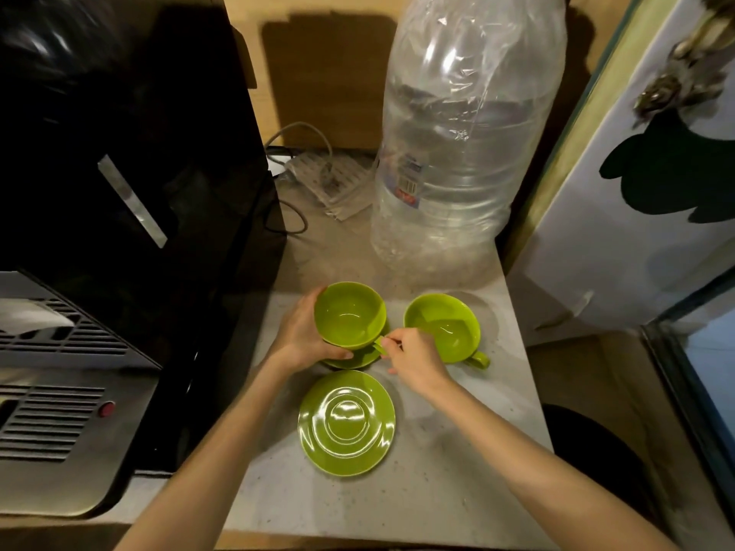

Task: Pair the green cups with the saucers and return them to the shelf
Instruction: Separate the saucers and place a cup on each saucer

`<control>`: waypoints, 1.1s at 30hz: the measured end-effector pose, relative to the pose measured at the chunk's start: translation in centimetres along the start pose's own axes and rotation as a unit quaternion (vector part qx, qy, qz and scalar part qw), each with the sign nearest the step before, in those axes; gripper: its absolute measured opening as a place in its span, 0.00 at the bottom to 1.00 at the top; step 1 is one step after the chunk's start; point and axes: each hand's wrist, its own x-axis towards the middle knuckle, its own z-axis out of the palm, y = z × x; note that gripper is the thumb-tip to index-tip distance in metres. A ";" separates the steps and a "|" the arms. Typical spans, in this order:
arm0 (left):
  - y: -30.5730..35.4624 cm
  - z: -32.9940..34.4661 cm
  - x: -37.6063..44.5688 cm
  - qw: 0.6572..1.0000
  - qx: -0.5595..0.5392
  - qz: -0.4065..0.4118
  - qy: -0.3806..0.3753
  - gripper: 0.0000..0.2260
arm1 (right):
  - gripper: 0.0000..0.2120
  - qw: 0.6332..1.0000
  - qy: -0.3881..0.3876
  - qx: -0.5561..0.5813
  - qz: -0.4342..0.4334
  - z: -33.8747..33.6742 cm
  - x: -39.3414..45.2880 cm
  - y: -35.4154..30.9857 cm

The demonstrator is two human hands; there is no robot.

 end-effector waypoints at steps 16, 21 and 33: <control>0.8 0.1 -0.8 0.998 0.039 0.030 -0.043 0.55 | 0.14 0.995 0.019 -0.086 -0.044 -1.0 -1.4 -0.5; 3.8 0.7 -0.4 0.995 0.058 0.062 -0.049 0.57 | 0.11 0.992 0.083 -0.068 -0.059 -3.7 -1.7 0.4; 9.8 6.4 1.8 0.969 0.085 0.155 -0.172 0.57 | 0.15 0.984 0.135 -0.075 0.085 -9.3 -2.9 6.1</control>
